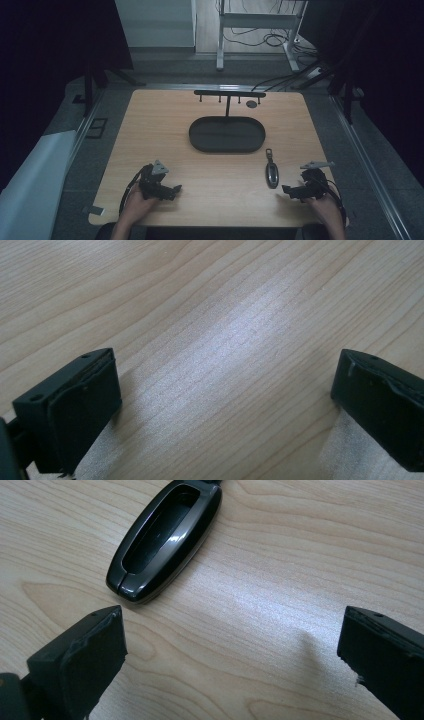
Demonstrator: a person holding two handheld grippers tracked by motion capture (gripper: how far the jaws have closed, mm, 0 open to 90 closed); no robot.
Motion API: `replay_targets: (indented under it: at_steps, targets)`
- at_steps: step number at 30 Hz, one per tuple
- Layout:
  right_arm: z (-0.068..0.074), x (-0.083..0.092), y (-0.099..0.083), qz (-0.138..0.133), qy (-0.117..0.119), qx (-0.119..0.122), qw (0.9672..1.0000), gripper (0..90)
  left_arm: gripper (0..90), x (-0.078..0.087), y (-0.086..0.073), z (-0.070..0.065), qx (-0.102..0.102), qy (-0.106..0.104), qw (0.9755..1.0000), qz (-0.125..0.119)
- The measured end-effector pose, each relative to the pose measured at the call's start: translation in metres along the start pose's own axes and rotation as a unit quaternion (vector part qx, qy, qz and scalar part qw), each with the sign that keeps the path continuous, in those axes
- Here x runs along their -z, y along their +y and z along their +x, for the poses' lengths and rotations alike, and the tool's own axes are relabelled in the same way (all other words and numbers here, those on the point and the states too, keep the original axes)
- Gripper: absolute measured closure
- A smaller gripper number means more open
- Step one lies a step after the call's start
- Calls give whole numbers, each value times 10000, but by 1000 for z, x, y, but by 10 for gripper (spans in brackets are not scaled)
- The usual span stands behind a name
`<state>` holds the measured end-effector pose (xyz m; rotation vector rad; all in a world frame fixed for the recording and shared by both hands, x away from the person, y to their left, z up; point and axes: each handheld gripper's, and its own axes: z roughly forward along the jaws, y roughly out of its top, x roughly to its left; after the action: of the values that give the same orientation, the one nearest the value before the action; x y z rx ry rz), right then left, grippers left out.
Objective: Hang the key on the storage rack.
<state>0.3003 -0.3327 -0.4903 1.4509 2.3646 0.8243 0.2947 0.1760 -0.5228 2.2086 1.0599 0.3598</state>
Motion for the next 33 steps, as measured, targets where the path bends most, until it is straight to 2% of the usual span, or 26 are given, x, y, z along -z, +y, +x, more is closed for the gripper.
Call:
replay_targets:
  at_steps: [18, 33]
  targets:
    - [1, -1, 32, 531, 136, -112, 9984, 0, 0, 0, 0, 0, 6, 0, 10000, -5]
    - [10, -9, 65, 1152, 109, -61, 9933, 0, 0, 0, 0, 0, -19, -4, 10000, 30]
